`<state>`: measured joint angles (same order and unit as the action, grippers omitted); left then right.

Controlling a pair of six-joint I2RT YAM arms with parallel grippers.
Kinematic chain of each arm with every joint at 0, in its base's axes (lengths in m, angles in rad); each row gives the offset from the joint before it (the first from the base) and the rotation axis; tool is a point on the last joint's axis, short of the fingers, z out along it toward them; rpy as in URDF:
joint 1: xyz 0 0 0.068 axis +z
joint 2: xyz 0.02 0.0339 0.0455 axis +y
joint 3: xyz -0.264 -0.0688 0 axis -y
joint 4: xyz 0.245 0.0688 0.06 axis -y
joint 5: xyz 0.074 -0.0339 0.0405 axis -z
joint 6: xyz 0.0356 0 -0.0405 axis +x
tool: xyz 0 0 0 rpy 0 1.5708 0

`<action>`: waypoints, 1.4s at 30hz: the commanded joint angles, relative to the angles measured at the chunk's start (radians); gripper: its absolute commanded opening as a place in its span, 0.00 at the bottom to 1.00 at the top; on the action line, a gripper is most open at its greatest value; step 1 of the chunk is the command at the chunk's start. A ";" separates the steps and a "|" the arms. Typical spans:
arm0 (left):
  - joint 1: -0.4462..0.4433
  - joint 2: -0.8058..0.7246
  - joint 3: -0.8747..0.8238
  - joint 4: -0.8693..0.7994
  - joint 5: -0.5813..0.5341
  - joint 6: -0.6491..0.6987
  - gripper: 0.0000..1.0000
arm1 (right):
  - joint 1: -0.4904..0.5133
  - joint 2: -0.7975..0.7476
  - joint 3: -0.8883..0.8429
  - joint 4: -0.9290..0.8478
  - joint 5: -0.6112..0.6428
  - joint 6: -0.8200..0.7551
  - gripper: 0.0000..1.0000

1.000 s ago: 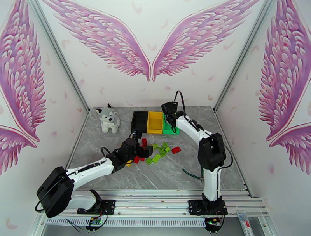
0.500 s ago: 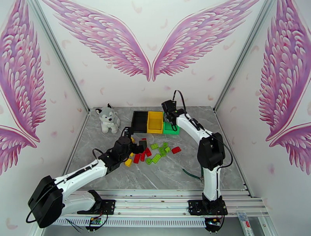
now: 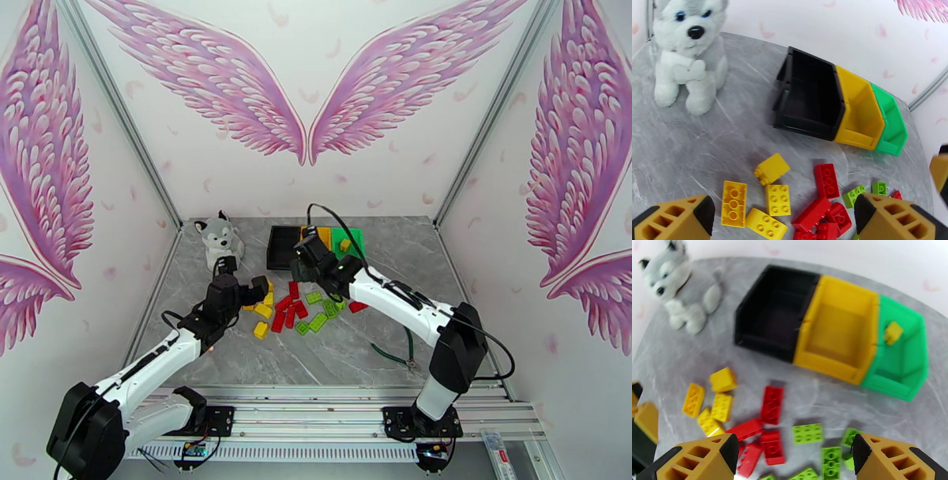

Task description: Sort the legos into containers by color

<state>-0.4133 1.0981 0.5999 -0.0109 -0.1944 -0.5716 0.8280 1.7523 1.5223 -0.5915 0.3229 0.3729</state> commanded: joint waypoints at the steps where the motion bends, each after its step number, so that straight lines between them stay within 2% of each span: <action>1: 0.040 -0.031 -0.030 -0.018 0.025 -0.041 0.99 | 0.042 0.060 -0.025 0.072 -0.138 -0.048 0.75; 10: 0.182 -0.133 -0.118 -0.020 0.030 -0.129 0.99 | 0.147 0.289 0.144 -0.034 -0.265 -0.042 0.69; 15: 0.257 -0.176 -0.159 -0.007 0.079 -0.170 0.99 | 0.220 0.299 0.133 -0.050 -0.232 -0.051 0.70; 23: 0.337 -0.139 -0.187 0.022 0.138 -0.213 0.99 | 0.273 0.362 0.172 -0.083 -0.199 -0.062 0.70; 33: 0.366 -0.089 -0.194 0.049 0.183 -0.243 0.99 | 0.290 0.448 0.238 -0.135 -0.134 -0.061 0.74; 42: 0.369 -0.096 -0.194 0.048 0.187 -0.246 0.99 | 0.292 0.502 0.280 -0.145 -0.127 -0.060 0.73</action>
<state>-0.0505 1.0061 0.4171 0.0208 -0.0158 -0.8120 1.1072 2.2261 1.7638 -0.7185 0.1715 0.3195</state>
